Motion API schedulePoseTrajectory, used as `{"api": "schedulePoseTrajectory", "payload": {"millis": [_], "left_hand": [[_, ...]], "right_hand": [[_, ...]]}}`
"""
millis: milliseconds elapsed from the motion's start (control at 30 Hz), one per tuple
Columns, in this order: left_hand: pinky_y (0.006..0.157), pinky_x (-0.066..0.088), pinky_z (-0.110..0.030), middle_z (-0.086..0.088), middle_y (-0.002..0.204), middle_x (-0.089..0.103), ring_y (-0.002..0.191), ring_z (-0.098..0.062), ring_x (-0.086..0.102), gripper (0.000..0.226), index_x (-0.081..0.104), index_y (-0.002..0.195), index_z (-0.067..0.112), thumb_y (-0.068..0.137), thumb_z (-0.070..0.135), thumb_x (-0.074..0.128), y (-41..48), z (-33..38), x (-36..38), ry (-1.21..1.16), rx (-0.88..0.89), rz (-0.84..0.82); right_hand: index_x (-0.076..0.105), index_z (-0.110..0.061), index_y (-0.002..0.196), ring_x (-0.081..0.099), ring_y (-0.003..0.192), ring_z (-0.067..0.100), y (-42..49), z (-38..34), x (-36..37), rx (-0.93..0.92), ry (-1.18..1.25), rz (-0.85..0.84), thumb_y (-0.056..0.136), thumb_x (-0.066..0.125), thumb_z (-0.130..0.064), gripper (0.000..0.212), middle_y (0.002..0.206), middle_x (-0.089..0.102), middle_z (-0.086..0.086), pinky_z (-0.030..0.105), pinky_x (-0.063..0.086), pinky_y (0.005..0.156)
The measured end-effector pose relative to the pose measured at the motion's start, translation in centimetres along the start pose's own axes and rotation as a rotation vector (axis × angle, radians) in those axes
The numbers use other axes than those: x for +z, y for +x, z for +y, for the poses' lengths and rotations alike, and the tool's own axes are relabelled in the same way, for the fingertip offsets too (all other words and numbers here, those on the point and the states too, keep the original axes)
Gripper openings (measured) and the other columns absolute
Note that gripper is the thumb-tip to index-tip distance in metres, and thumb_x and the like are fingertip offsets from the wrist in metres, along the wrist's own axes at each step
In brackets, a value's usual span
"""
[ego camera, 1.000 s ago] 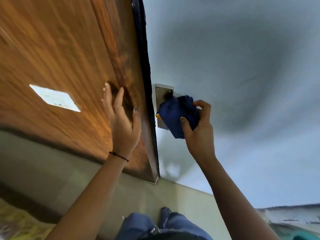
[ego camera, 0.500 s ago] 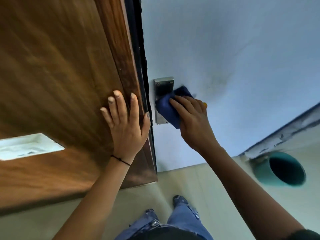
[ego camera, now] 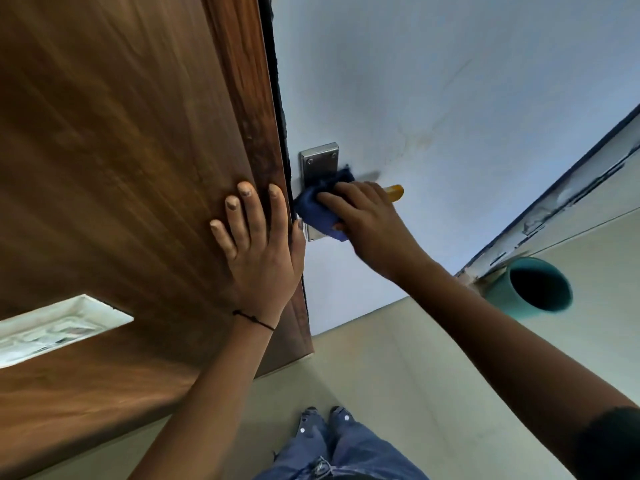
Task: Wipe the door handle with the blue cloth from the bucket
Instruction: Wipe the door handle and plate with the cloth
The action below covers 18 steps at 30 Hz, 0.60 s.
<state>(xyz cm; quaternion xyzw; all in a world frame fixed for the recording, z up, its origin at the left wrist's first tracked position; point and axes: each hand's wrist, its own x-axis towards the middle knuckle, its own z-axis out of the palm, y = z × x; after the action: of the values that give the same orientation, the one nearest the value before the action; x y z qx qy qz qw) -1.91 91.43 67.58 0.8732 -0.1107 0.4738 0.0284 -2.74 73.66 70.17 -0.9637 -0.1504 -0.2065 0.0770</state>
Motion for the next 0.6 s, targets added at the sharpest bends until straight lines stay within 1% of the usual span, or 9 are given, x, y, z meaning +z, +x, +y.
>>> {"api": "schedulePoseTrajectory", "payload": {"millis": [100,167,233,300,367,433,500,567,600], "left_hand": [[0.116,-0.016,-0.042,-0.009,0.154,-0.030,0.143,-0.024,-0.028,0.077,-0.010,0.150,0.014,0.098,0.040,0.039,0.1,0.0,0.0,0.018,0.016,0.009],[0.116,-0.016,-0.042,-0.013,0.155,-0.027,0.143,-0.023,-0.028,0.080,-0.011,0.150,0.014,0.096,0.039,0.044,0.1,0.1,0.1,0.014,0.006,0.013],[0.116,-0.016,-0.041,-0.020,0.153,-0.009,0.142,-0.022,-0.028,0.083,-0.011,0.149,0.015,0.095,0.038,0.047,0.0,0.2,0.2,0.011,-0.005,0.016],[0.116,-0.016,-0.041,-0.022,0.146,0.007,0.142,-0.022,-0.028,0.084,-0.011,0.149,0.015,0.094,0.037,0.048,0.0,0.2,0.2,0.008,-0.004,0.015],[0.116,-0.016,-0.041,-0.022,0.148,0.004,0.142,-0.021,-0.029,0.085,-0.012,0.149,0.015,0.094,0.036,0.049,0.0,0.2,0.2,0.011,0.000,0.013],[0.116,-0.016,-0.041,-0.022,0.152,-0.006,0.142,-0.021,-0.029,0.084,-0.012,0.149,0.015,0.095,0.036,0.048,0.0,0.1,0.1,0.020,0.000,0.018],[0.116,-0.016,-0.041,-0.025,0.147,0.006,0.142,-0.020,-0.029,0.083,-0.013,0.149,0.015,0.095,0.036,0.048,-0.1,0.2,0.1,0.017,0.002,0.022],[0.116,-0.016,-0.040,-0.024,0.142,0.015,0.142,-0.020,-0.029,0.084,-0.013,0.149,0.015,0.095,0.037,0.048,0.0,0.1,-0.1,0.016,0.005,0.011],[0.116,-0.017,-0.040,-0.024,0.144,0.014,0.142,-0.020,-0.030,0.084,-0.013,0.149,0.015,0.095,0.037,0.048,0.0,0.0,0.0,0.019,0.010,0.004]], "right_hand": [[0.056,-0.011,0.128,0.057,0.109,0.034,0.3,-0.4,0.0,-0.012,-0.001,-0.031,0.077,0.060,-0.005,0.051,0.123,0.062,0.015,0.042,0.042,0.096],[0.057,-0.012,0.127,0.059,0.104,0.034,0.0,1.1,-0.4,0.032,-0.010,-0.031,0.075,0.062,-0.004,0.053,0.119,0.064,0.013,0.040,0.042,0.092],[0.059,-0.012,0.125,0.061,0.100,0.034,-0.3,2.5,-0.9,0.095,-0.040,-0.015,0.073,0.060,-0.006,0.052,0.115,0.065,0.012,0.038,0.040,0.089],[0.060,-0.011,0.123,0.061,0.100,0.034,-0.3,2.2,-1.2,0.128,-0.054,0.007,0.072,0.054,-0.006,0.051,0.112,0.066,0.013,0.039,0.040,0.090],[0.060,-0.011,0.122,0.061,0.100,0.034,0.0,0.5,-0.9,0.101,-0.053,0.034,0.072,0.049,-0.006,0.052,0.109,0.066,0.013,0.039,0.040,0.090],[0.059,-0.014,0.125,0.061,0.102,0.033,0.1,-1.0,-0.2,0.051,-0.049,0.044,0.076,0.054,-0.004,0.050,0.110,0.067,0.012,0.041,0.043,0.092],[0.060,-0.016,0.125,0.062,0.102,0.032,0.1,-0.6,-0.3,0.027,-0.031,0.032,0.075,0.060,-0.007,0.051,0.111,0.067,0.011,0.040,0.043,0.092],[0.061,-0.019,0.124,0.063,0.102,0.031,0.0,1.3,-0.8,0.058,-0.017,0.016,0.075,0.055,-0.016,0.049,0.112,0.068,0.009,0.039,0.040,0.094],[0.061,-0.020,0.124,0.063,0.103,0.031,-0.2,2.4,-1.2,0.090,-0.019,0.002,0.076,0.052,-0.020,0.049,0.113,0.067,0.008,0.041,0.039,0.097]]}}
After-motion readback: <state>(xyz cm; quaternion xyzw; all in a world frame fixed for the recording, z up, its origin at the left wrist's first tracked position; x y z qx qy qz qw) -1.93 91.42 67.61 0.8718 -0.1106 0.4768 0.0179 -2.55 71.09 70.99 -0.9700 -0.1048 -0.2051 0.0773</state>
